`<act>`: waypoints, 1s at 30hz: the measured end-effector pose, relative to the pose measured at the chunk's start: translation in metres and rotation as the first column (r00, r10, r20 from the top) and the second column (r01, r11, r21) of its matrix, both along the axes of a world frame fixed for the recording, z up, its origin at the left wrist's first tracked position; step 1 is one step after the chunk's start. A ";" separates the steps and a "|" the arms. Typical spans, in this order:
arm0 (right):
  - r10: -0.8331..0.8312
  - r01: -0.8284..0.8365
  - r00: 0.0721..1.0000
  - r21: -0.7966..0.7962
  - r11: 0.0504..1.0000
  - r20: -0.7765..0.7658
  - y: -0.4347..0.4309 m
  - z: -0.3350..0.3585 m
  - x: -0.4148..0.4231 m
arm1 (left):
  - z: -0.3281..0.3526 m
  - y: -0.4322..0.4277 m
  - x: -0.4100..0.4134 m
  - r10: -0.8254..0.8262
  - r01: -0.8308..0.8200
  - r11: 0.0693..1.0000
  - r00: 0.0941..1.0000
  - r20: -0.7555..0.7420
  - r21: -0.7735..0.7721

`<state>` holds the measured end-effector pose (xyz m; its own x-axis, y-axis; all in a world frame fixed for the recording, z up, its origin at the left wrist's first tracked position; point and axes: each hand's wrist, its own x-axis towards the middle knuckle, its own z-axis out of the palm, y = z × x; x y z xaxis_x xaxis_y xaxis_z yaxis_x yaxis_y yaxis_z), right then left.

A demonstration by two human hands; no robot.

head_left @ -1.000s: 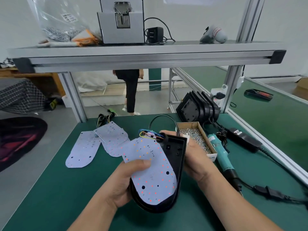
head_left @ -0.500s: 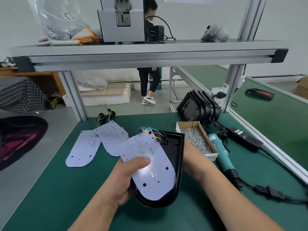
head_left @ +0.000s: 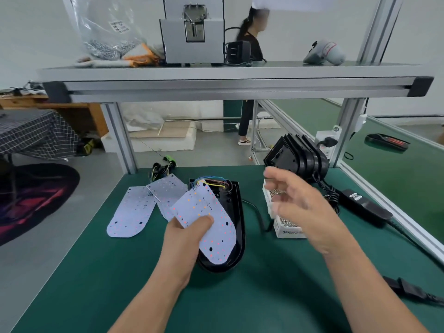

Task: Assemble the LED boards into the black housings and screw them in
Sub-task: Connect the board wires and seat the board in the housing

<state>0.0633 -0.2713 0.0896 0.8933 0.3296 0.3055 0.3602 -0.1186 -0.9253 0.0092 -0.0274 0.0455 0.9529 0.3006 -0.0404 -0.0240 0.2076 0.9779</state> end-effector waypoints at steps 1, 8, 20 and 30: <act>-0.121 0.117 0.992 0.095 0.989 0.039 0.009 0.001 -0.004 | -0.001 -0.003 -0.001 0.001 -0.002 0.999 1.000 0.011 0.036; -0.163 0.161 0.986 0.044 0.986 0.030 0.062 -0.018 -0.024 | -0.009 -0.021 -0.014 0.013 -0.028 0.964 0.998 0.056 0.265; 0.077 0.205 0.872 0.502 0.841 -0.484 0.067 -0.013 -0.015 | 0.013 -0.037 -0.030 -0.262 0.046 0.524 0.959 0.111 0.850; 0.173 0.101 0.864 0.499 0.861 -0.473 0.060 -0.013 -0.016 | -0.002 -0.029 -0.018 -0.284 0.183 0.872 0.945 0.163 0.454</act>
